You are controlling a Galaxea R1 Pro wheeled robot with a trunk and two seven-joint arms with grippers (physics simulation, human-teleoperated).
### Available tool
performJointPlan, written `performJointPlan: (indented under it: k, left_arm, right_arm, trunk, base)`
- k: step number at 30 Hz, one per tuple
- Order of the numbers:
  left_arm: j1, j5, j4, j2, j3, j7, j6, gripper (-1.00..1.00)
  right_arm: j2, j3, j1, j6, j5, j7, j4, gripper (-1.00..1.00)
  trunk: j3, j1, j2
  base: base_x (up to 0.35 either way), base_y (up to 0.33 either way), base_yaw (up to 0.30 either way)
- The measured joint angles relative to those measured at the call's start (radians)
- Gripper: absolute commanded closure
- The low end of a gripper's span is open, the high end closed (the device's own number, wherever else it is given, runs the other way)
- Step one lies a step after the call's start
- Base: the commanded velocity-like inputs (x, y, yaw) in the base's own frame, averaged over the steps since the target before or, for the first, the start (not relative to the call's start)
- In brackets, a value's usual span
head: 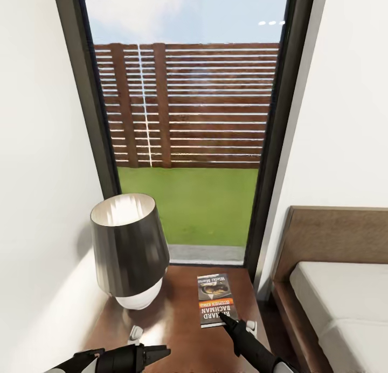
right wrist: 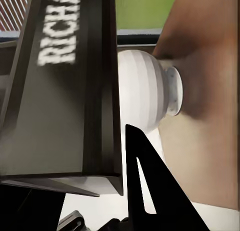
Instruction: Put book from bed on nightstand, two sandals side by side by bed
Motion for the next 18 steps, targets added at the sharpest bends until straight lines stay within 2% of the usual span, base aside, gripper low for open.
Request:
performJointPlan:
  k: [18]
  left_arm:
    - [0.0, 0.001, 0.0, 0.0, 0.0, 0.0, 0.0, -1.0]
  right_arm:
    - [0.0, 0.001, 0.0, 0.0, 0.0, 0.0, 0.0, 1.0]
  trunk:
    - [-0.056, 0.069, -0.126]
  base:
    - [0.0, 0.0, 0.0]
